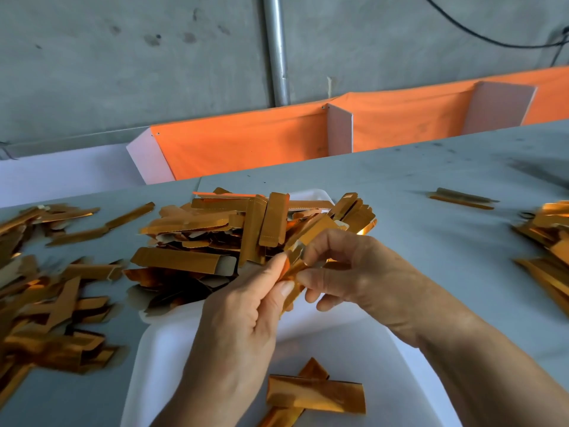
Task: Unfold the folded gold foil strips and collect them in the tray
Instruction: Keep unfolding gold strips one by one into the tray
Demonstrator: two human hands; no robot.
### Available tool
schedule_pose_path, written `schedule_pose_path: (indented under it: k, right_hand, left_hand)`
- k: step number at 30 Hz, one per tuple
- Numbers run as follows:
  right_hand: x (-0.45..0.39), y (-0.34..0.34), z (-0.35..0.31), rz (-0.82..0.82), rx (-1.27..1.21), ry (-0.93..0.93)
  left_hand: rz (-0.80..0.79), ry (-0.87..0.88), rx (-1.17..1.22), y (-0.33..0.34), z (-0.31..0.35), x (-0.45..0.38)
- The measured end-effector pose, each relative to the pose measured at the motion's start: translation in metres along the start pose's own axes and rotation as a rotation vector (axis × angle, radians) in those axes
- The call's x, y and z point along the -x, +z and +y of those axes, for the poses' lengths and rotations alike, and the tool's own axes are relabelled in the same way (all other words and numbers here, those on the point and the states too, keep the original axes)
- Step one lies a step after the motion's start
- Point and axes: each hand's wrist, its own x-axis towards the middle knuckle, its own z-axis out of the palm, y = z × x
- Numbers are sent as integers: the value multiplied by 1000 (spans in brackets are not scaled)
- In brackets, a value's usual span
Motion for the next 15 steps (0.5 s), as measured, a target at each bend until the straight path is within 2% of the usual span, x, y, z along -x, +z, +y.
schedule_pose_path:
  k: [11, 15]
  right_hand:
    - [1, -3, 1, -57, -199, -92]
    - [1, 2, 1, -20, -107, -121]
  left_hand:
    - [-9, 115, -51, -2, 10, 0]
    - [-25, 71, -97, -5, 7, 0]
